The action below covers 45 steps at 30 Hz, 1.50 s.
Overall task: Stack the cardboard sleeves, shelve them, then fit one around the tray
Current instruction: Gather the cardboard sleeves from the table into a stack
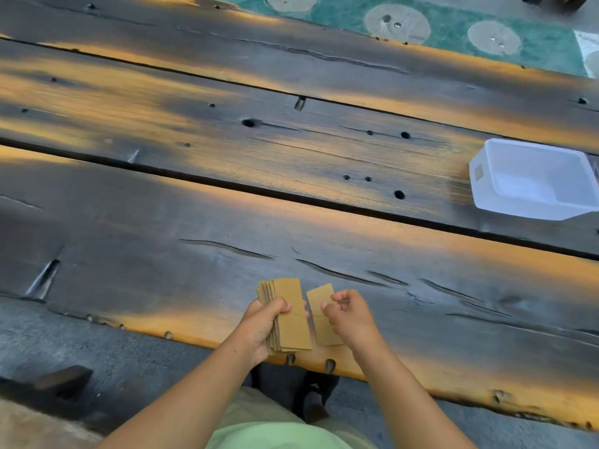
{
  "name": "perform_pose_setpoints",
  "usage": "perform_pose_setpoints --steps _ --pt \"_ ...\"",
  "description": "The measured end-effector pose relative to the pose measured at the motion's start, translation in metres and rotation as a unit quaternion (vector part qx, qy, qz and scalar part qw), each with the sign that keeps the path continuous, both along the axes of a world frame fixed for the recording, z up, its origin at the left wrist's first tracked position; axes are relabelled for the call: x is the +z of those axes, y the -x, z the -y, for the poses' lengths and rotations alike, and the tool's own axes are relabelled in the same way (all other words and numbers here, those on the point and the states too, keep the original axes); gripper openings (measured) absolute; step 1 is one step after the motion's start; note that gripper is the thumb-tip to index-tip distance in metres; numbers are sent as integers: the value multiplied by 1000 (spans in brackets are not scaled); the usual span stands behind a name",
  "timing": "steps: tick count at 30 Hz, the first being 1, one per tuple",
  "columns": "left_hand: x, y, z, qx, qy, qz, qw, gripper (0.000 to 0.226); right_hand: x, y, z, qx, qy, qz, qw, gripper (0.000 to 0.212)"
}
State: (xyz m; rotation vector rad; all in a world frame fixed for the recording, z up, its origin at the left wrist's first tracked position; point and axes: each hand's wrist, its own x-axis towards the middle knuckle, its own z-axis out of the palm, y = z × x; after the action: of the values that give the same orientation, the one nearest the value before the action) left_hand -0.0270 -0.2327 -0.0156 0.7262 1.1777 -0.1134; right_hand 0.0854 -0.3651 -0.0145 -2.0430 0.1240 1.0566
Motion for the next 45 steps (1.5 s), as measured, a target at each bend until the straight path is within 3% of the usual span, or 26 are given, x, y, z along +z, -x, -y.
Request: perform_pose_setpoints --steps 8,19,22,26,30,33,38,43,45 --pt "-19 2 13 -37 17 -43 998 44 -38 -11 21 108 114 82 984 29" --pt "-35 8 27 -15 49 -41 998 44 -54 -8 19 53 95 26 994 18" --pt "-40 9 30 -13 55 5 998 31 -45 -14 22 73 77 18 994 27" --pt "-30 5 29 -7 71 62 996 36 -16 -32 27 22 5 5 1000 25" --pt "-13 -2 18 20 50 73 996 28 27 -46 26 -46 -110 -79 990 12" --pt "7 -10 10 34 26 63 997 18 55 -48 18 -25 -153 -104 982 12" --pt "32 -22 1 23 33 141 989 30 84 -36 1 26 -137 -87 986 9" --pt "57 -31 -14 -11 58 225 972 50 106 -24 -13 13 -139 -33 990 17" --pt "64 -34 -20 -29 68 250 965 53 114 -19 -17 17 -133 -2 991 11"
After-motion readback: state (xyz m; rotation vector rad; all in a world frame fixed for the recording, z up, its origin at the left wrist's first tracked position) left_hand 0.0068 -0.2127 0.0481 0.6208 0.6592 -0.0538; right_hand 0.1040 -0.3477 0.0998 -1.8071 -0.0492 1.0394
